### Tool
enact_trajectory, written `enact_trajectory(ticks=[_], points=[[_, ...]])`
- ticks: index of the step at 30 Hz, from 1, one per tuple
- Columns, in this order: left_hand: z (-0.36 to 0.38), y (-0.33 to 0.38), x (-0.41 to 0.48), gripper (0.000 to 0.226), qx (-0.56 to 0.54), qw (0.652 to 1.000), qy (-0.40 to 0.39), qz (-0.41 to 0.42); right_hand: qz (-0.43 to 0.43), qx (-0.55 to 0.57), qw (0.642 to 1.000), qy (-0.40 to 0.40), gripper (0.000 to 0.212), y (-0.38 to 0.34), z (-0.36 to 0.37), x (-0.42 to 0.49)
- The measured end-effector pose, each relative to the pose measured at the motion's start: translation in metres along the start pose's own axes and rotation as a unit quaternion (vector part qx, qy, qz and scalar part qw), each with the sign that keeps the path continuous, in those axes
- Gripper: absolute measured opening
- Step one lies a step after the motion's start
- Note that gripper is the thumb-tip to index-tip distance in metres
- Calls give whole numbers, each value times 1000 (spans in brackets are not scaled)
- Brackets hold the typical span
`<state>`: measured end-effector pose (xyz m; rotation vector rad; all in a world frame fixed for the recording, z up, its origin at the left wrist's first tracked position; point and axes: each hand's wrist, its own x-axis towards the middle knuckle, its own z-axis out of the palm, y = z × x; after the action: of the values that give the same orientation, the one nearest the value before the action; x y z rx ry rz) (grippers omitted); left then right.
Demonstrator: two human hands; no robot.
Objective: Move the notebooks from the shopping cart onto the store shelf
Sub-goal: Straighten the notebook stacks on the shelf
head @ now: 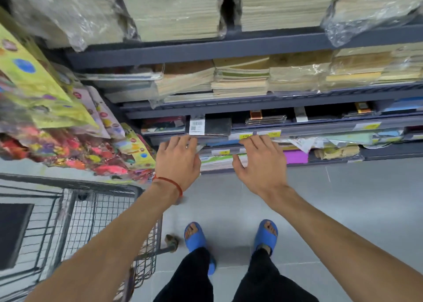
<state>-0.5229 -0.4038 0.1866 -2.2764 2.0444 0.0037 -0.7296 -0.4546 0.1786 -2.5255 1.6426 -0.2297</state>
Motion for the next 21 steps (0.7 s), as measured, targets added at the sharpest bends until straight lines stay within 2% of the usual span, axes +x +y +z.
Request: enact_trajectory(ticks=[5, 8, 11, 15, 18, 21], points=[[24, -39, 7, 38, -64, 998, -18, -16, 61, 56, 996, -18, 41, -35, 32, 7], [43, -48, 21, 55, -184, 980, -49, -63, 103, 127, 986, -25, 44, -37, 54, 14], [65, -48, 41, 77, -315, 942, -60, -103, 129, 182, 974, -29, 62, -29, 78, 25], [97, -44, 64, 106, -333, 934, -46, -121, 127, 237, 962, -53, 88, -12, 112, 46], [117, -41, 78, 108, -356, 927, -32, -117, 114, 297, 946, -55, 95, -5, 134, 60], [136, -40, 91, 97, -401, 909, 1, -112, 106, 334, 935, -53, 97, -1, 151, 74]])
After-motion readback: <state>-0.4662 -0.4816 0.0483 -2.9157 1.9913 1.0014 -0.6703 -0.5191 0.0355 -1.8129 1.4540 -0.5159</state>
